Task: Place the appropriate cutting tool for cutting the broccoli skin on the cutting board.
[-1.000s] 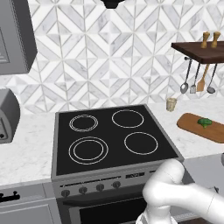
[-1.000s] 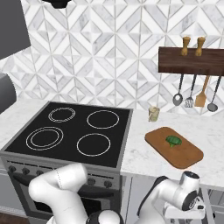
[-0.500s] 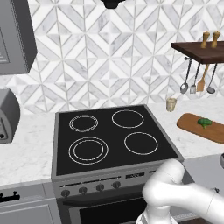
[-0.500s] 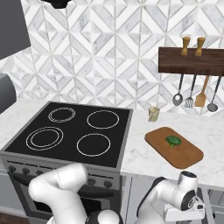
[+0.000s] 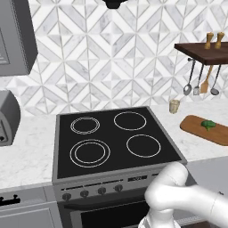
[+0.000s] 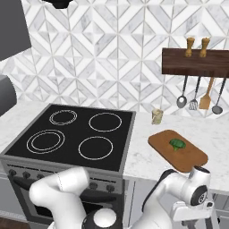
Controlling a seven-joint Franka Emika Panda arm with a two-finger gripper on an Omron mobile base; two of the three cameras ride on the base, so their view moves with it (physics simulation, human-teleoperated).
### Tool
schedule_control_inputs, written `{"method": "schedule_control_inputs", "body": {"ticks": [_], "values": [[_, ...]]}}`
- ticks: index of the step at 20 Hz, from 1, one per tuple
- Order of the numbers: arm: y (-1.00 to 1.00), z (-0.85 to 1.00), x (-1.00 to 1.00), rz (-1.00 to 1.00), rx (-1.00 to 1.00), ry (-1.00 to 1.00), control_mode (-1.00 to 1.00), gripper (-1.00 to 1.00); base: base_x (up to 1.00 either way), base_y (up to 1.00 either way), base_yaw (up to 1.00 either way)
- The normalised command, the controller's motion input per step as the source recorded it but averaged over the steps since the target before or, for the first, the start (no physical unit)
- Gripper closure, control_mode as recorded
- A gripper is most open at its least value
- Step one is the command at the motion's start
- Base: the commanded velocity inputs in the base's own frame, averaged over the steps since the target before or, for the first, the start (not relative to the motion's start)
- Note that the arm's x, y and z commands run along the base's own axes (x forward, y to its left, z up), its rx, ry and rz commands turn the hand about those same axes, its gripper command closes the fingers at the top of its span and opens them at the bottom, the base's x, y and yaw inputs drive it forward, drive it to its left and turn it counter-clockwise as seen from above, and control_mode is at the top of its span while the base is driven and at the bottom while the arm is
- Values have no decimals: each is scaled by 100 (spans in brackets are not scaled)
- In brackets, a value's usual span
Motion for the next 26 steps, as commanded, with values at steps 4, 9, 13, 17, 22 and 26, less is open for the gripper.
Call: {"method": "schedule_control_inputs", "body": {"ticks": [4, 9, 13, 17, 22, 26], "values": [[2, 95, -41, 7, 6, 2, -100, 100, 0, 0, 0], [21, 93, -53, 6, 4, 5, -100, 100, 0, 0, 0], [19, 100, -24, 6, 3, 6, -100, 100, 0, 0, 0], [11, 100, -14, 6, 3, 5, -100, 100, 0, 0, 0], [1, 97, 3, 6, 4, 5, -100, 100, 0, 0, 0], [0, 61, 70, 14, 12, 0, -100, 100, 0, 0, 0]]}}
